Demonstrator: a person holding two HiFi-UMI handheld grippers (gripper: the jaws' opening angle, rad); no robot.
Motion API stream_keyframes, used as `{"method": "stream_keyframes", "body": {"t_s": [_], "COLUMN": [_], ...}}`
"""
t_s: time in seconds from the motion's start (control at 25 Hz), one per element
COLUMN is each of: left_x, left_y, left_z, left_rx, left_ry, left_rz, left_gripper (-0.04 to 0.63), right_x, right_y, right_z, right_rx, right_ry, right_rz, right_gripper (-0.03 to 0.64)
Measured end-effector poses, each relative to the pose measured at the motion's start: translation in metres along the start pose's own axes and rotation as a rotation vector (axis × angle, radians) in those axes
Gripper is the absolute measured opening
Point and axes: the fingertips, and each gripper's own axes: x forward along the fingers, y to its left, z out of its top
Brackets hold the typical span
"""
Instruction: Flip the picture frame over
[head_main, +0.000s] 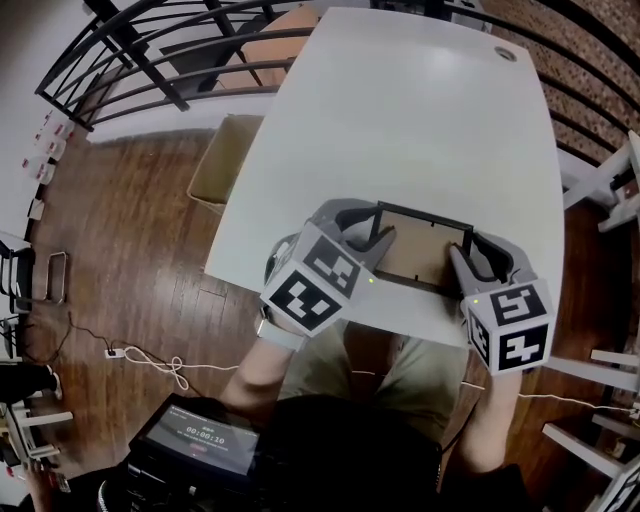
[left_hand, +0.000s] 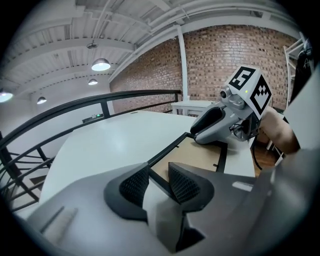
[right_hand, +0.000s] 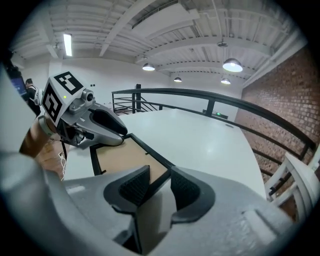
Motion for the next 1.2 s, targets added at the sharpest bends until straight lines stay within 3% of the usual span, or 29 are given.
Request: {"method": "stream_keyframes", "body": {"t_s": [0.2, 0.32, 0.36, 0.48, 0.6, 0.84, 0.96, 1.2], "left_x": [-0.004, -0.015, -0.021, -0.044, -0.073, -0.123, -0.147, -0.187], "left_y": [0.003, 0.003, 0.002, -0.005, -0.019, -0.078, -0.107, -0.166], "left_z": [0.003, 0.005, 0.006, 0.011, 0.019, 0.027, 0.018, -0.008], "left_rx": [0.004, 0.025, 0.022, -0.014, -0.041, -0.028, -0.015, -0.02], "left_ry": [-0.026, -0.069, -0.093, -0.2, -0.325, -0.504, -0.539, -0.522], "left_rz": [0.024, 0.072, 0.086, 0.123, 0.131, 0.067, 0.05, 0.024], "left_gripper": [0.105, 0.106, 0.106, 0.08, 0.017, 0.016, 0.015, 0.015], "right_x": [-0.004, -0.022, -0.031, -0.059, -0.084, -0.139, -0.164, -0.212], "right_y": [-0.002, -0.006, -0.006, 0.002, 0.02, 0.071, 0.101, 0.15], "right_z": [0.001, 0.009, 0.013, 0.021, 0.023, 0.017, 0.005, -0.033], "right_rx": [0.0, -0.009, 0.003, 0.041, 0.051, 0.029, 0.015, -0.007], "right_ry": [-0.042, -0.136, -0.186, -0.324, -0.397, -0.495, -0.52, -0.527], "right_rz": [-0.018, -0.061, -0.062, -0.042, -0.022, 0.019, 0.037, 0.037], "right_gripper": [0.123, 0.123, 0.113, -0.006, -0.007, -0.008, -0.008, -0.008]}}
